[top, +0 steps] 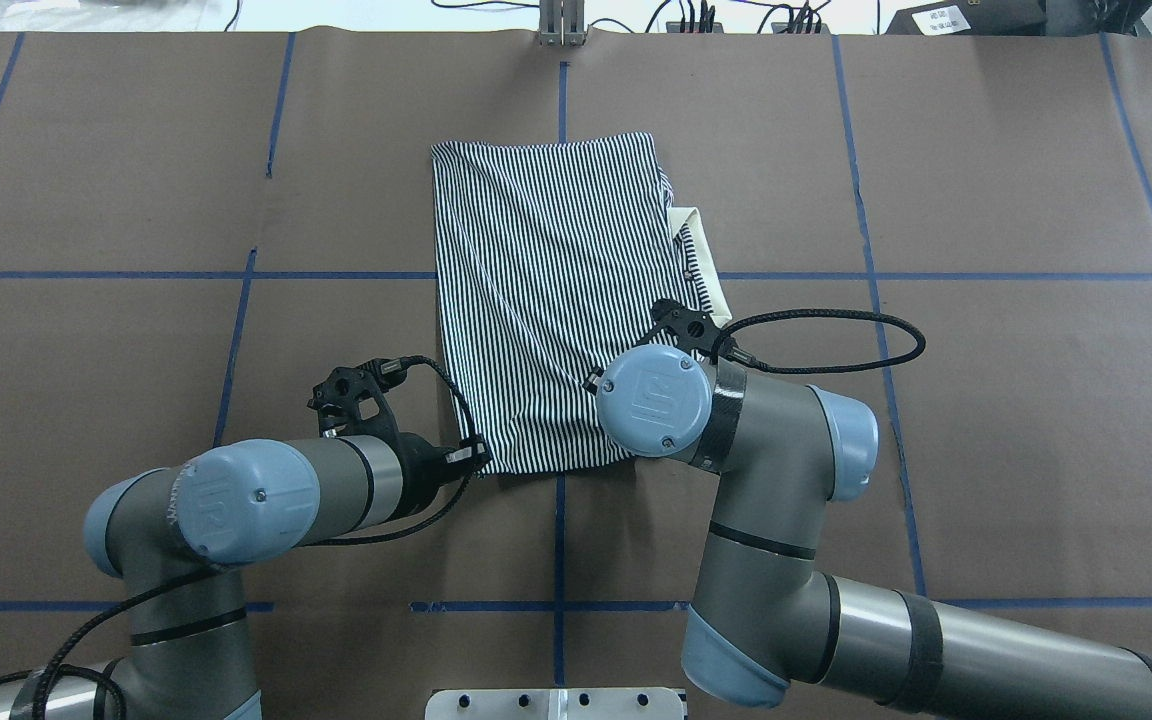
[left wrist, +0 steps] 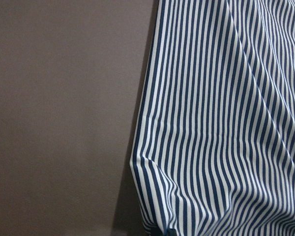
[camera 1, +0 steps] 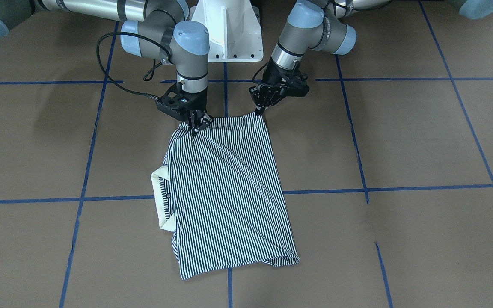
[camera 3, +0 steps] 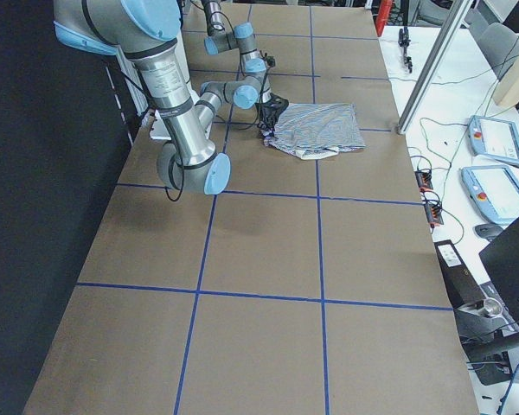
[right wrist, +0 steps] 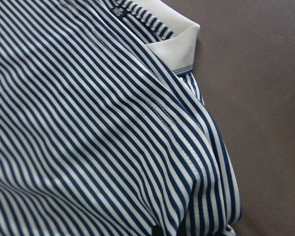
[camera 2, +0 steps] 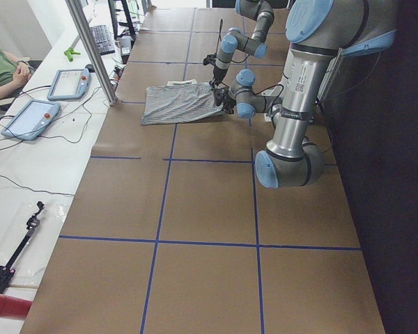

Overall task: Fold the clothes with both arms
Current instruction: 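Hold the shirt sides with both grippers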

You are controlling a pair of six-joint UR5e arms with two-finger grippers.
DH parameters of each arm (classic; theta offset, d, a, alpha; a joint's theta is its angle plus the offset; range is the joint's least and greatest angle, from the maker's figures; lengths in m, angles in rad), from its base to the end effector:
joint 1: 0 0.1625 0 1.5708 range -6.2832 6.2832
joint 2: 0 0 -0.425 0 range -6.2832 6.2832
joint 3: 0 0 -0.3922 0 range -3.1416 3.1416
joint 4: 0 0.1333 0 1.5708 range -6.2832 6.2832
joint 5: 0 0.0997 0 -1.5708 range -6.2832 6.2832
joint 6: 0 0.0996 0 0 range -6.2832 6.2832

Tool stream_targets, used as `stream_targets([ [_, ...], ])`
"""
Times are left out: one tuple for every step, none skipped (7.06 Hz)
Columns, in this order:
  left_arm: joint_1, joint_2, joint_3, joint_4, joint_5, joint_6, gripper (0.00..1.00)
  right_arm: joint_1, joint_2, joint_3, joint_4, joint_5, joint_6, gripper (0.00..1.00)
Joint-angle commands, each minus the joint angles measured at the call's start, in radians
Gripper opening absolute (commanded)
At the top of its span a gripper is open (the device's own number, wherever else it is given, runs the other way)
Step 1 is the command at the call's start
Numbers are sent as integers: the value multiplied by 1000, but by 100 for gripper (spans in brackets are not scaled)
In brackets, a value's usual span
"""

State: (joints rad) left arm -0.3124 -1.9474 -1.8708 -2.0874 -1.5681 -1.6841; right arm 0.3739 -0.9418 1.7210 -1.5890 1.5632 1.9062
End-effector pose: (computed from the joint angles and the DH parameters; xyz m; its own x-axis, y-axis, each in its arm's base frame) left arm 0.5218 -0.3089 0.2562 0.3136 -0.2201 -0.9237 0.3474 0.9319 -0.1041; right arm -0.5747 -0.3695 0.2339 0.5147 0.5555 0.6530 -0.5714 0.7901 -0.2218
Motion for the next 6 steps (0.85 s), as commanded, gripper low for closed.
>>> stream_targets([
  [-1,2,-230,244,-56,27,0,0,-8,174,-113,1,4,0],
  [0,1,-352,377,-81,26,0,-25,-17,298,-197,3,60,0],
  [3,-11,-451,502,-82,27,0,-65,-5,399,-301,2,82,0],
  [4,-25,-499,579,-102,27,0,-81,-2,460,-346,1,91,0],
  [1,-37,-484,581,-112,30,0,-82,-3,447,-342,1,88,0],
  [-16,-53,-455,579,-109,71,0,-81,20,398,-338,-2,65,0],
])
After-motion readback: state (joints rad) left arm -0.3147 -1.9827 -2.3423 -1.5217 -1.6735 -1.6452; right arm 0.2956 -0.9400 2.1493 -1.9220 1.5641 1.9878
